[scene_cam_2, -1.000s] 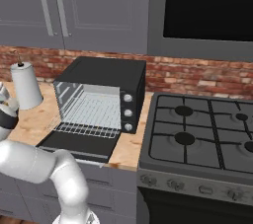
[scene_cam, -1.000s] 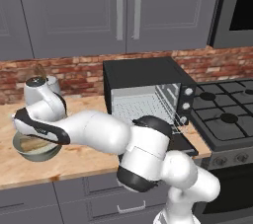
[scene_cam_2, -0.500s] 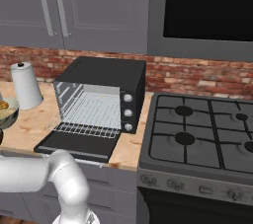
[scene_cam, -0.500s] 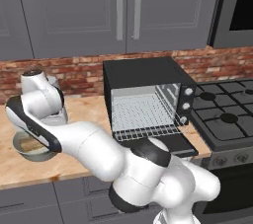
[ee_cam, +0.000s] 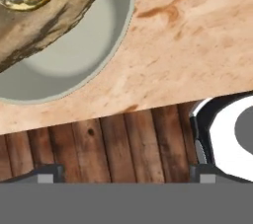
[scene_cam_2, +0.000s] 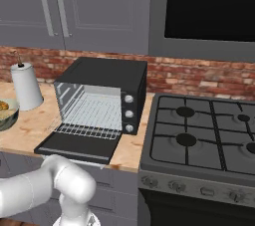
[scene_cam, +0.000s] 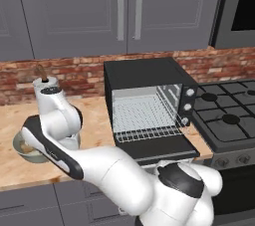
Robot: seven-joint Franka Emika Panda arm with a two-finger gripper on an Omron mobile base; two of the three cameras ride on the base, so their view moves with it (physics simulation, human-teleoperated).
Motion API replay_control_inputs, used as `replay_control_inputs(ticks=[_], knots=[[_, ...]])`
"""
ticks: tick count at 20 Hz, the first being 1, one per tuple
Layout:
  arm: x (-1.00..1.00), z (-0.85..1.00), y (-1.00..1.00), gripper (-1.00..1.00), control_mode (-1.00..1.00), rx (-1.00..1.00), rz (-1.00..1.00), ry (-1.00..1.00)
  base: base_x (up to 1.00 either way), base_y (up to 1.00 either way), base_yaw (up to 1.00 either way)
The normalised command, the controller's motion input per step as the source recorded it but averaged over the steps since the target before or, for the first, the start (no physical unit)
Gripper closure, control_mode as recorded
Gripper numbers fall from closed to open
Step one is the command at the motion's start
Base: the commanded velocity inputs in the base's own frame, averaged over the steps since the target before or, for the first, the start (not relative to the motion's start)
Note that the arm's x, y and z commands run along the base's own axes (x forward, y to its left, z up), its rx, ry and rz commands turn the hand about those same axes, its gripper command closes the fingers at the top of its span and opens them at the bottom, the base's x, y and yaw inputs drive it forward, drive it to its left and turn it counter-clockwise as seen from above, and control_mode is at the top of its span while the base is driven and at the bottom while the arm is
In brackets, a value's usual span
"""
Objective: Pick up the heated bread from the toaster oven and place it in the bowl. Then move the bread bowl to the dining counter.
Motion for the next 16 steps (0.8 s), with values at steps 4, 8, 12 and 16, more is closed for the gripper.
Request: replay_control_inputs(ticks=[4, 8, 12, 16], knots=[[0.18, 0.0, 0.0, -1.0, -1.0, 0.0, -0.14, -0.06, 0.0, 0.0, 0.0], [0.38, 0.0, 0.0, -1.0, -1.0, 0.0, -0.08, -0.02, 0.0, 0.0, 0.0], [0.39, 0.0, 0.0, -1.0, -1.0, 0.0, -0.04, 0.0, 0.0, 0.0, 0.0], [0.31, -0.07, 0.03, -1.0, -1.0, 0.0, -0.04, 0.0, 0.0, 0.0, 0.0]])
